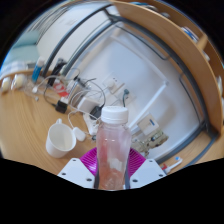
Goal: Pour water
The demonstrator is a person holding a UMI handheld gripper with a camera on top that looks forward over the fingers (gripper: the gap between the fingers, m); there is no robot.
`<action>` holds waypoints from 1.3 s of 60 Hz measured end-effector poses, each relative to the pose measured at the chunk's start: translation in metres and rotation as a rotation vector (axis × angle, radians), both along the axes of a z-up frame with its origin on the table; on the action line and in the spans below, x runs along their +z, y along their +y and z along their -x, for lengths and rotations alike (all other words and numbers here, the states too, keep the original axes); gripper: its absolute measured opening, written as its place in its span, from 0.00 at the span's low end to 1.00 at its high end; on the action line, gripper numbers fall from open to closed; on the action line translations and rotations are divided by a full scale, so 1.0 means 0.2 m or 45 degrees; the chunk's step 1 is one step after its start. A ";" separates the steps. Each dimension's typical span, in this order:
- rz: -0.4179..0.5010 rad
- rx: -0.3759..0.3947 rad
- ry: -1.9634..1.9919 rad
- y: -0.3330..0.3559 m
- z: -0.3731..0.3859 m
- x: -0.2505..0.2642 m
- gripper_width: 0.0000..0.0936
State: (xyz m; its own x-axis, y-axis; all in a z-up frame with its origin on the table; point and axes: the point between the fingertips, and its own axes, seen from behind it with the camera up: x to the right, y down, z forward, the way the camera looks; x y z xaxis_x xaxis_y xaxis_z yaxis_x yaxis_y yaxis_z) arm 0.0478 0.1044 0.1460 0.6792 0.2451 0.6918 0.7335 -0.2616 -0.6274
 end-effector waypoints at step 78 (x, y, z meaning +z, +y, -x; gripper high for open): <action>0.079 -0.316 0.912 -0.41 -0.12 -0.37 0.84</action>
State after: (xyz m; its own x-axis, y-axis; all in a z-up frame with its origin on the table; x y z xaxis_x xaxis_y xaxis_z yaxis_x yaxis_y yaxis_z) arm 0.0715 0.0219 0.0715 0.9974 0.0503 0.0512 0.0676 -0.4159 -0.9069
